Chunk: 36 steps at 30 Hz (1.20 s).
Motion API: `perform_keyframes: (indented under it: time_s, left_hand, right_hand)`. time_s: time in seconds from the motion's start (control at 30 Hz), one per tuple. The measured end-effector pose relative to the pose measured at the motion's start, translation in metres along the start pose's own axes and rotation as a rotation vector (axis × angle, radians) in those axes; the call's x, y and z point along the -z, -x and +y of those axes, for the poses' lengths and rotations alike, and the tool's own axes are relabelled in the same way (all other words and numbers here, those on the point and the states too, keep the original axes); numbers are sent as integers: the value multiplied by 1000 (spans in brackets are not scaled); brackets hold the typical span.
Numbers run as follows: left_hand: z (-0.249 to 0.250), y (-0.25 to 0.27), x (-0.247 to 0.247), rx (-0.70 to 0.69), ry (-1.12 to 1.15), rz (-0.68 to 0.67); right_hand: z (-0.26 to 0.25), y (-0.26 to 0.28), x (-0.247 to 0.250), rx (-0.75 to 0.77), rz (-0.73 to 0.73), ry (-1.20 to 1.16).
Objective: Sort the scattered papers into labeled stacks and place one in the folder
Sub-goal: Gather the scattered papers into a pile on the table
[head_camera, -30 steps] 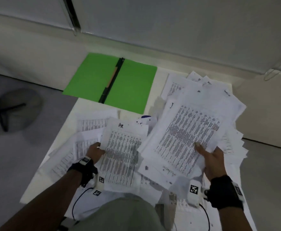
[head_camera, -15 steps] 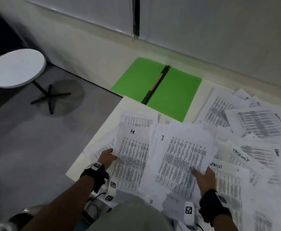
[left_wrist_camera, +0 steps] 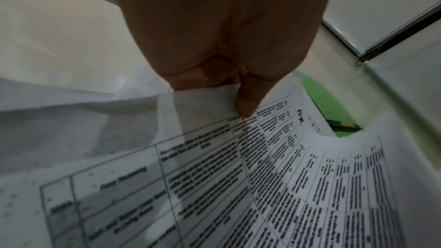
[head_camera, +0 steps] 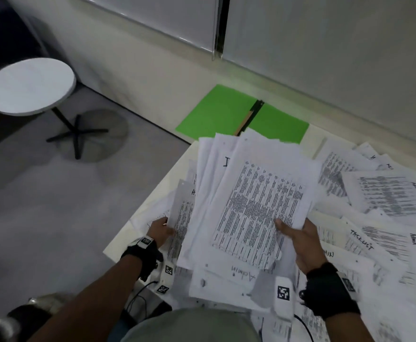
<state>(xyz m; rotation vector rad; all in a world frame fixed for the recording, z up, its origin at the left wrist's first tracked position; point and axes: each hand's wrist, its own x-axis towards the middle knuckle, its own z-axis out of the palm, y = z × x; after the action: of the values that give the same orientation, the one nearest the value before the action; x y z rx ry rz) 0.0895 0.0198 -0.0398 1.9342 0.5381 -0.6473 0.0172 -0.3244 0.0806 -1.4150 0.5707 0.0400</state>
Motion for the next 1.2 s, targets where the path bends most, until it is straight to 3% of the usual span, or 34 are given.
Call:
perform_keyframes:
  time_s: [0.13,0.3,0.57,0.7,0.83,1.03,1.1,1.2]
  left_hand:
    - [1,-1,4,6,0,-18]
    - [-16,-15,10,14,18,-10]
    - [-11,-16,8,18,53,-51]
    - [1,-10,8,-87,13,-67]
    - [11,-11,7,-41,111,-54]
    - [13,-1,-29,-28,-302,-108]
    - [15,7,-43,-104,-388,-136]
    - [15,20,-57,-217,-378,-123]
  right_hand:
    - [50,-5,-4,-155,5,90]
    - [109,-20,8,-299,199,322]
    - [112,-30,2,-289,199,574]
    - [110,-28,2,-285,172,574]
    - [131,-29,1,-284,109,488]
    - [117,-13,-38,-418,59,95]
    - [121,-9,-48,-428,24,96]
    - [131,-8,-57,-372,17,296]
